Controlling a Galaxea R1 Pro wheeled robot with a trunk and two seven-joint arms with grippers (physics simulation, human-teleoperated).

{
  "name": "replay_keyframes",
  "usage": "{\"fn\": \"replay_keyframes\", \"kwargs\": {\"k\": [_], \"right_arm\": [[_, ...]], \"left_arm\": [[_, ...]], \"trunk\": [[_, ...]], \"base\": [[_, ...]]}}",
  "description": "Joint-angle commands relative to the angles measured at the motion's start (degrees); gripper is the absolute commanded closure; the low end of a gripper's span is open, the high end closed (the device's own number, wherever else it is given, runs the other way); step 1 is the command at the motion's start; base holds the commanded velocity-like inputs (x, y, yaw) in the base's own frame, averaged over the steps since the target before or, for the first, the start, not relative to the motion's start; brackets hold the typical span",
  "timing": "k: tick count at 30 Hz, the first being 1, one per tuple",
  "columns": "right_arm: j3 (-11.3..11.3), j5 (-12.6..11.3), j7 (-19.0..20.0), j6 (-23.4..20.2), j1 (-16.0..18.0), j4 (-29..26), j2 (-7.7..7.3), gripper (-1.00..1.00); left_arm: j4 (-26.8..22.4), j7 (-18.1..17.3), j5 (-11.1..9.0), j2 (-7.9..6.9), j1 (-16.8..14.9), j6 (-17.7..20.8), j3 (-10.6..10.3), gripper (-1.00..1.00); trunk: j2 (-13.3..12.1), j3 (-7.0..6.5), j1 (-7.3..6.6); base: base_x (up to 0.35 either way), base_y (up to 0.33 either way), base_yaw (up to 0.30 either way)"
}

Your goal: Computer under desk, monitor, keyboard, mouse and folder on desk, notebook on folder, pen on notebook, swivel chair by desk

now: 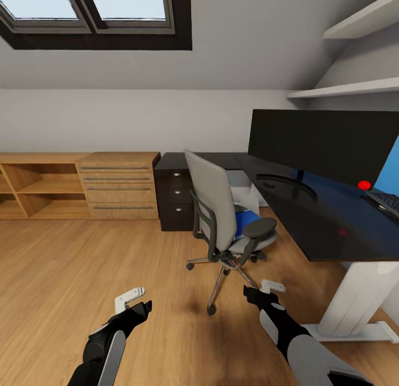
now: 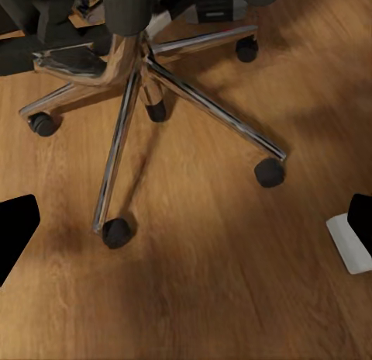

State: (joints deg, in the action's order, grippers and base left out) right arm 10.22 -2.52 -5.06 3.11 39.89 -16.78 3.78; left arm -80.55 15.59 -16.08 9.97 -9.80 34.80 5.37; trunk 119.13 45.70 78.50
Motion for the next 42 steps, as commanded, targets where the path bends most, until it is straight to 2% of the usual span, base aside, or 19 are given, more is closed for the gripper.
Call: {"fn": "replay_keyframes", "kwargs": {"k": [1,2,3,4,5,8,9,15,18,19,24,42], "right_arm": [[0.07,-0.26,-0.13,0.24,0.05,0.03,0.03,-1.00],[0.14,-0.27,-0.21,0.25,0.08,0.09,0.06,-1.00],[0.18,-0.28,-0.23,0.27,0.09,0.10,0.07,-1.00],[0.33,-0.44,-0.33,0.21,0.10,0.01,0.06,-1.00],[0.33,-0.71,-0.35,0.22,0.10,-0.04,0.02,-1.00],[0.30,-1.01,-0.35,0.22,0.10,-0.11,-0.09,-1.00],[0.28,-1.13,-0.27,0.24,0.10,-0.13,-0.22,-1.00],[0.17,-1.18,-0.25,0.77,0.07,-1.11,-0.80,-1.00],[0.16,-1.17,-0.28,0.85,-0.03,-3.04,-0.95,-1.00],[0.16,-1.14,-0.29,0.72,-0.23,-6.31,-0.99,-1.00],[0.16,-1.29,-0.30,0.61,-1.06,-9.26,-0.76,-1.00],[0.16,-1.43,-0.30,0.64,-1.57,-10.11,-0.53,-1.00]], "left_arm": [[-0.51,0.42,-0.59,0.03,-0.05,0.27,-0.04,-1.00],[-3.99,0.36,-0.57,0.03,-0.08,0.46,-0.23,-1.00],[-5.24,0.35,-0.58,0.03,-0.04,0.49,-0.26,-1.00],[-10.34,0.28,-0.60,0.01,2.51,0.63,-0.69,-1.00],[-11.00,0.28,-0.60,0.02,3.39,0.66,-1.17,-1.00],[-11.57,0.30,-0.59,0.03,4.18,0.62,-2.54,-1.00],[-11.79,0.34,-0.57,0.03,4.49,0.59,-3.60,-1.00],[-11.51,0.54,-0.46,-0.01,5.01,0.49,-5.81,-1.00],[-11.23,0.57,-0.45,0.03,5.01,0.46,-6.02,-1.00],[-11.05,0.58,-0.44,0.00,5.00,0.45,-6.12,-1.00],[-10.96,0.58,-0.44,0.00,5.01,0.45,-6.17,-1.00],[-10.94,0.58,-0.35,-0.03,5.04,0.53,-6.17,-1.00]], "trunk": [[0.44,0.24,0.22],[0.84,0.42,0.44],[1.24,0.60,0.66],[1.64,0.78,0.88],[2.05,0.96,1.10],[3.25,1.50,1.75],[3.65,1.68,1.97],[6.06,2.75,3.29],[7.26,3.29,3.95],[7.66,3.47,4.17],[9.67,4.37,5.27],[16.89,7.60,9.22]], "base": [[0.000,0.000,0.000],[0.000,0.000,0.000],[0.000,0.000,0.000],[0.000,0.000,0.000],[0.000,0.000,0.000],[0.000,0.000,0.000],[0.000,0.000,0.000],[0.000,0.000,0.000],[0.000,0.000,0.000],[0.000,0.000,0.000],[0.000,0.000,0.000],[0.000,0.000,0.000]]}}
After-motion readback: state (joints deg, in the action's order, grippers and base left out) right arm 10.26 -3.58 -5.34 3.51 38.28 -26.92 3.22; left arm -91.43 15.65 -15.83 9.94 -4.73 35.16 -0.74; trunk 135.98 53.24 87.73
